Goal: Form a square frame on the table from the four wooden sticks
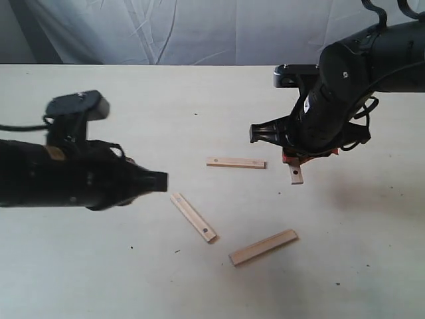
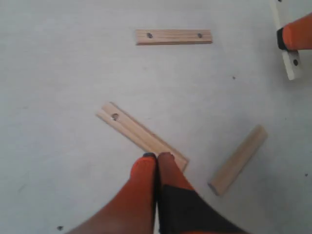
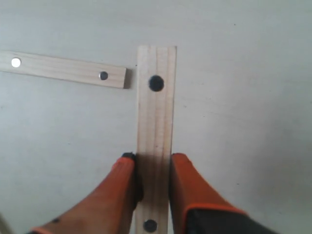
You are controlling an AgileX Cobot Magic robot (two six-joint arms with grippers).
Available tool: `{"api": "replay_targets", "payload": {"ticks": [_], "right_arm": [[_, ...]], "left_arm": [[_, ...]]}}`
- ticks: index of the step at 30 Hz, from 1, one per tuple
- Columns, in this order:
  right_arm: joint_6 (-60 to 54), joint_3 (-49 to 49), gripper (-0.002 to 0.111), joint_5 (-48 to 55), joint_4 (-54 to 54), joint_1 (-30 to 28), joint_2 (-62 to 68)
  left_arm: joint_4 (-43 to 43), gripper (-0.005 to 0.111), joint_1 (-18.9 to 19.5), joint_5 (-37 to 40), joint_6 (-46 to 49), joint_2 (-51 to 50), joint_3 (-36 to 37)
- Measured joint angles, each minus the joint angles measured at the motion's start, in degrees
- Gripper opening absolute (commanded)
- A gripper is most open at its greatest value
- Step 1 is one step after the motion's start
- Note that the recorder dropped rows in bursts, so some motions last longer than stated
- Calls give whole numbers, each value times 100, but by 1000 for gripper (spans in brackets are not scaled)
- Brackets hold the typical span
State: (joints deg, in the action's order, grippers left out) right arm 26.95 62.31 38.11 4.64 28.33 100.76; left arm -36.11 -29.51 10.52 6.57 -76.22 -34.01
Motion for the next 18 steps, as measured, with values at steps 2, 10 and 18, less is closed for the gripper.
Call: {"api": "replay_targets", "payload": {"ticks": [2,10,18], "right_arm": [[-25,3,0,52,0,-5,0],[-38,3,0,131,109,-5,0],[-38,3,0,131,203,-5,0]], "left_arm": [[-123,0,-449,-451,-78,-402,0],[-545,0,-1181,-1203,-127,-1815,-407],[-545,0,-1223,-1277,-127,-2573,-785]]}}
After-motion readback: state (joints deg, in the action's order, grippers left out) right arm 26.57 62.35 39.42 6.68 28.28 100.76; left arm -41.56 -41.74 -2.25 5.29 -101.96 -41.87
